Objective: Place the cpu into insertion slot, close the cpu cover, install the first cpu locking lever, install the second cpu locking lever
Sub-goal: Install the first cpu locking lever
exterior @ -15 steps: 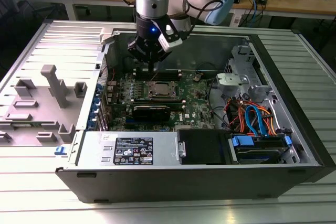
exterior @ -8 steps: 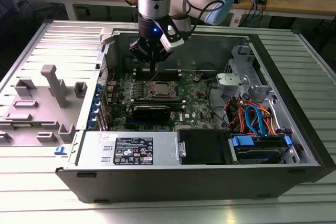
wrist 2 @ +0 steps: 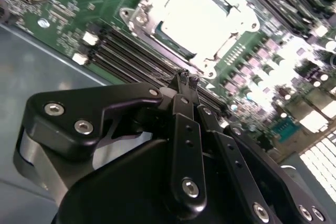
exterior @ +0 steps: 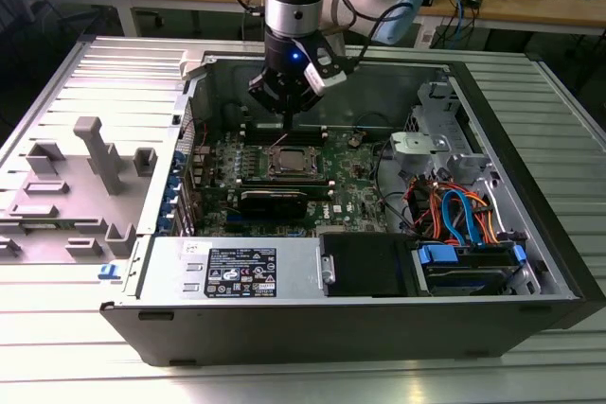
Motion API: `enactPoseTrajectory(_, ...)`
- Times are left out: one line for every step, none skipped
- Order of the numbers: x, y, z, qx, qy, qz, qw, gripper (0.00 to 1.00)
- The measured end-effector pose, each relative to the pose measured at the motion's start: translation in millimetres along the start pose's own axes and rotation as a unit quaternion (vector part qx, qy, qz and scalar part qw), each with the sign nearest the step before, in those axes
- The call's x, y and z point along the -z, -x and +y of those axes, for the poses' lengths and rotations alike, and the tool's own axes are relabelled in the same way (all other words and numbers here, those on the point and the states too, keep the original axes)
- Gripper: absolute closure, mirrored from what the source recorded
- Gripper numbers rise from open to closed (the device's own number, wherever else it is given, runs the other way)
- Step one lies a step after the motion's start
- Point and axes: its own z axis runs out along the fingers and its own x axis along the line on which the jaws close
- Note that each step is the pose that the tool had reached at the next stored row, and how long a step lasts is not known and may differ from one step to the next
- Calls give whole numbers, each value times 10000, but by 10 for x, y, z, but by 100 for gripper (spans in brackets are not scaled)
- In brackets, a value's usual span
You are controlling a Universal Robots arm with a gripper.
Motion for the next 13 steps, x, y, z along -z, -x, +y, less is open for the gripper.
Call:
enactPoseTrajectory(-8,18,1,1,-1,0,10000,89)
enactPoseTrajectory(-17,31,1,0,-2,0,10000,89)
enactPoseTrajectory(-27,45,1,0,-3,1,10000,89)
enactPoseTrajectory(-32,52,2,0,-3,0,10000,89)
enactPoseTrajectory(-39,60,2,0,-2,0,10000,89)
enactPoseTrajectory(-43,63,1,0,-3,1,10000,89)
enactPoseTrajectory(-46,65,1,-1,-4,1,10000,89)
enactPoseTrajectory(-47,66,1,-2,-4,1,10000,89)
enactPoseTrajectory(-48,67,1,-2,-4,1,10000,89)
enactPoseTrajectory(-49,67,1,-1,-4,1,10000,89)
enactPoseTrajectory(-49,68,1,-1,-4,1,10000,89)
enactPoseTrajectory(-50,68,1,-1,-4,1,10000,89)
enactPoseTrajectory(-58,74,1,0,-3,0,10000,89)
